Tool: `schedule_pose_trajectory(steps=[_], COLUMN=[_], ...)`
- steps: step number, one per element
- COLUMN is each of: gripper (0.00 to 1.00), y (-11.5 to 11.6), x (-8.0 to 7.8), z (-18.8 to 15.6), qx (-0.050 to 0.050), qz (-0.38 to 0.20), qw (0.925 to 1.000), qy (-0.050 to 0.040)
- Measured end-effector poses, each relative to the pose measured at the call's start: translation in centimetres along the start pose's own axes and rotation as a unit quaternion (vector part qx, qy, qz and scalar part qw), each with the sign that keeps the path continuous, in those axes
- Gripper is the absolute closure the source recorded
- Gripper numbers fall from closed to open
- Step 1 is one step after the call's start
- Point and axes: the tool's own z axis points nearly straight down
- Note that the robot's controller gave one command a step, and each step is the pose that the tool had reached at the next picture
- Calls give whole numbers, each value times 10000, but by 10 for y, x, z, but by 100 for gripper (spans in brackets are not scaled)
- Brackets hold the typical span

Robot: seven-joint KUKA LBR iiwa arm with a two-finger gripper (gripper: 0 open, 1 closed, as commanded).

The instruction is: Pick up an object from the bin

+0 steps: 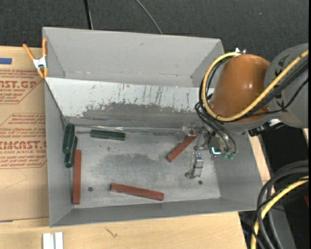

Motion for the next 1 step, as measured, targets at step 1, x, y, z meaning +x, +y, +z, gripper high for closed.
schedule_pose_trajectory(steps=[1], gripper=[0], y=[0], x=[-2], z=[-4], qx=[2], qz=[-4], qw=[10000], qy=[-40])
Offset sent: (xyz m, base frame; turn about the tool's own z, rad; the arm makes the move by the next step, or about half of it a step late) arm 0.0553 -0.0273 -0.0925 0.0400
